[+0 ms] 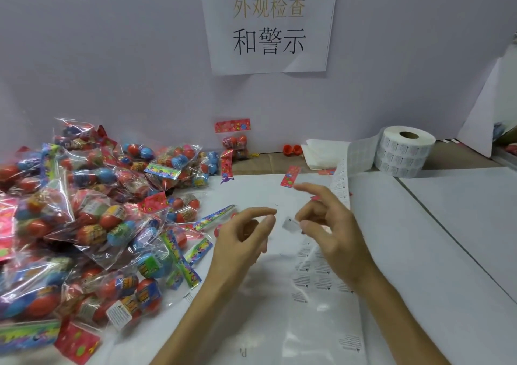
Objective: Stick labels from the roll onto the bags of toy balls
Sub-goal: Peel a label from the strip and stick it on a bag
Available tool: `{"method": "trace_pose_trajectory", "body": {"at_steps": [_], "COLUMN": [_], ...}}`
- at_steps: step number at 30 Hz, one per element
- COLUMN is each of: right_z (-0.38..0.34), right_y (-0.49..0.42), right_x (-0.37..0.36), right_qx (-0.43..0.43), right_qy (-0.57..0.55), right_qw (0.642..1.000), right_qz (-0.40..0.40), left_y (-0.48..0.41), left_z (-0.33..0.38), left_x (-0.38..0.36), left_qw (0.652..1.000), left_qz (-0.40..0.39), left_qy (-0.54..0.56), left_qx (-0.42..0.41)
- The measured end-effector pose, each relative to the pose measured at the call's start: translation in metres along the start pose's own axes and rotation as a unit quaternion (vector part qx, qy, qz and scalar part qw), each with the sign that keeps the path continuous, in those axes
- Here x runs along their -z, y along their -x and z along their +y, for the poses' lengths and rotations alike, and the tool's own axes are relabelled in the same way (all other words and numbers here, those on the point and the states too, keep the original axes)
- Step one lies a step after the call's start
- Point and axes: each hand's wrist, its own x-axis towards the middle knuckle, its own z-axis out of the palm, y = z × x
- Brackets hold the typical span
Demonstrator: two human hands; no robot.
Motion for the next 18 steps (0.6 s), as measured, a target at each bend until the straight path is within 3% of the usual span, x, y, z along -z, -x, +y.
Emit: {"method": "trace_pose_trajectory", "body": {"at_steps": [5,9,14,18], "right_z": [0.004,0.008,0.003,0.000], "right_y": [0.002,0.003,-0.002,-0.002], "right_x": [-0.010,-0.012,-0.015,-0.016], "right_qx": [0.017,0.019,-0.078,-0.110], "right_qy": [0.088,0.147,-0.009,-0.116], "right_qw": [0.994,0.988,0.997,0.986], "right_qz": [-0.066,-0.036,0.015,0.036], "left_y": [-0.001,-0.001,-0.004,-0.002], "left_z": [-0.003,-0.003,-0.002,-0.002], "left_x": [0.000,0.004,0.007,0.004], "left_qw": [0.998,0.998,0.977,0.975], "left_qz": [-0.002,-0.012,0.001,-0.028], "left_qy": [-0.068,0.027,0.182,0.185], "left_qx": [0.010,0.051,0.107,0.117]}}
